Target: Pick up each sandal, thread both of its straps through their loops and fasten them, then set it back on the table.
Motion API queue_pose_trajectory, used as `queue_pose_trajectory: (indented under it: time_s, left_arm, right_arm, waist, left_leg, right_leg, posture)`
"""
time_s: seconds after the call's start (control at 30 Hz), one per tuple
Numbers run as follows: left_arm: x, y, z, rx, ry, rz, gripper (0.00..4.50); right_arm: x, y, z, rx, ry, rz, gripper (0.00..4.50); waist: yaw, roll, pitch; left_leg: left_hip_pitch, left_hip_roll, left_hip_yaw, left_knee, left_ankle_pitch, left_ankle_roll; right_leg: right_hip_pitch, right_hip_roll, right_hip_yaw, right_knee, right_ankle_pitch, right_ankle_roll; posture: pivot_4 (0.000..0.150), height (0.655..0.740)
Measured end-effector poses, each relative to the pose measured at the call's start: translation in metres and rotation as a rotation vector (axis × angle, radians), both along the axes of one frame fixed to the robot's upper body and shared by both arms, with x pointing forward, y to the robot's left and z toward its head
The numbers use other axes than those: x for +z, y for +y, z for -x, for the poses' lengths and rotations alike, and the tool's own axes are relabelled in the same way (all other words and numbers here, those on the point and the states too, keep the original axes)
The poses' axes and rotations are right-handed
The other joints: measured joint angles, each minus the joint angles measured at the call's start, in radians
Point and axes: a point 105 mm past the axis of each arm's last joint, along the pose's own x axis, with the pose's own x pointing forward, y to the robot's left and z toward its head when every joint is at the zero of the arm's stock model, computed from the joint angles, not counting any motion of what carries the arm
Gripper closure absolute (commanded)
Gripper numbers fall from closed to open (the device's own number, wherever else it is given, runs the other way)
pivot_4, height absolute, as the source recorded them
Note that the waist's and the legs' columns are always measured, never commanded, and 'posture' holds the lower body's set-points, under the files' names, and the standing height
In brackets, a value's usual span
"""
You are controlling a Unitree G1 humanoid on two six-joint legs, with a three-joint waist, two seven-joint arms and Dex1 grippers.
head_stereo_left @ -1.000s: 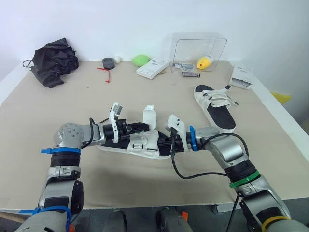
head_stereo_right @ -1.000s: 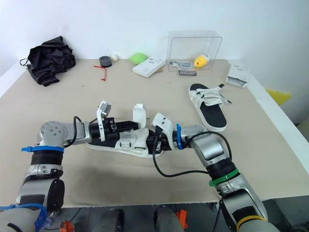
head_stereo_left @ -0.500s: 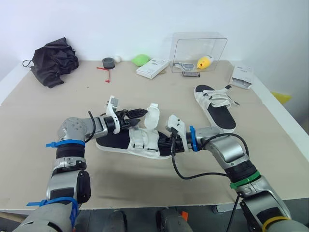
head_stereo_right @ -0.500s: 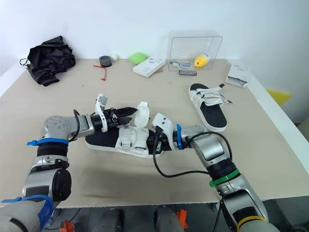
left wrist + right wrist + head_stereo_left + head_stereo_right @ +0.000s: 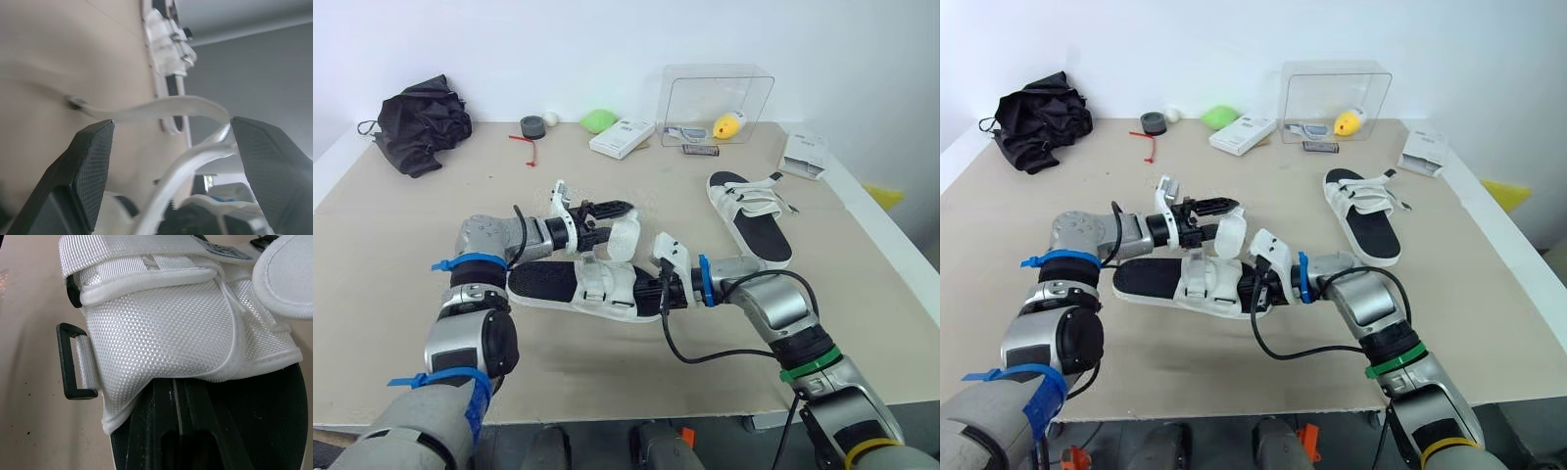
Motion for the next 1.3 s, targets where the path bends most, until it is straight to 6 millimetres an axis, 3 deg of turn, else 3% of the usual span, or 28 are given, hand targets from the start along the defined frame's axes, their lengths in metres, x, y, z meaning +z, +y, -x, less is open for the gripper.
queue_pose_trajectory:
  time_s: [0.2, 0.37, 0.73, 0.97, 1.17, 1.3]
  left_arm:
    - [-0.005, -0.001, 0.002, -0.017, 0.035, -0.004, 0.59]
    - [0.007, 0.012, 0.003, -0.021, 0.04, 0.022, 0.59]
    - [0.006, 0.008, 0.018, -0.117, 0.075, 0.054, 0.59]
    - [-0.001, -0.006, 0.015, -0.112, 0.078, 0.055, 0.59]
    - [0.006, -0.036, -0.001, -0.072, 0.038, 0.105, 0.59]
    - [0.003, -0.04, -0.008, -0.042, 0.028, 0.094, 0.59]
  right_arm:
    - [0.001, -0.001, 0.0, -0.01, -0.003, -0.004, 4.5]
    - [0.001, -0.002, 0.0, -0.015, -0.004, -0.006, 4.5]
    - [0.001, -0.003, 0.0, -0.024, -0.001, -0.009, 4.5]
    - [0.001, -0.002, 0.0, -0.027, 0.001, -0.01, 4.5]
    - [0.001, -0.002, 0.0, -0.038, 0.002, -0.013, 4.5]
    - [0.001, -0.002, 0.0, -0.038, 0.001, -0.014, 4.5]
  waist:
    - [0.0, 0.0, 0.0]
    - [-0.001, 0.0, 0.0]
    - [-0.001, 0.0, 0.0]
    - [-0.001, 0.0, 0.0]
    - [0.0, -0.001, 0.001]
    - [-0.001, -0.001, 0.001]
  left_leg:
    - [0.0, 0.0, 0.0, 0.0, 0.0, -0.001]
    - [0.0, 0.0, 0.0, -0.001, 0.0, -0.001]
    - [0.0, -0.001, -0.001, -0.001, 0.001, -0.002]
    - [0.0, -0.001, -0.001, -0.001, 0.001, -0.003]
    - [0.0, -0.002, -0.001, -0.001, 0.002, -0.005]
    - [0.0, -0.002, -0.001, -0.002, 0.002, -0.005]
  right_leg:
    - [0.0, 0.0, 0.0, 0.0, 0.0, 0.0]
    - [0.0, -0.001, 0.0, 0.0, 0.0, 0.001]
    - [0.0, -0.001, 0.0, 0.0, 0.0, 0.001]
    - [0.0, -0.001, 0.0, 0.0, 0.0, 0.001]
    - [0.0, -0.001, 0.0, 0.0, 0.0, 0.001]
    - [-0.001, -0.001, 0.0, 0.0, 0.0, 0.001]
  posture:
    - [0.15, 0.74]
    - [0.15, 0.74]
    - [0.15, 0.74]
    - [0.15, 0.74]
    - [0.15, 0.74]
    - [0.15, 0.74]
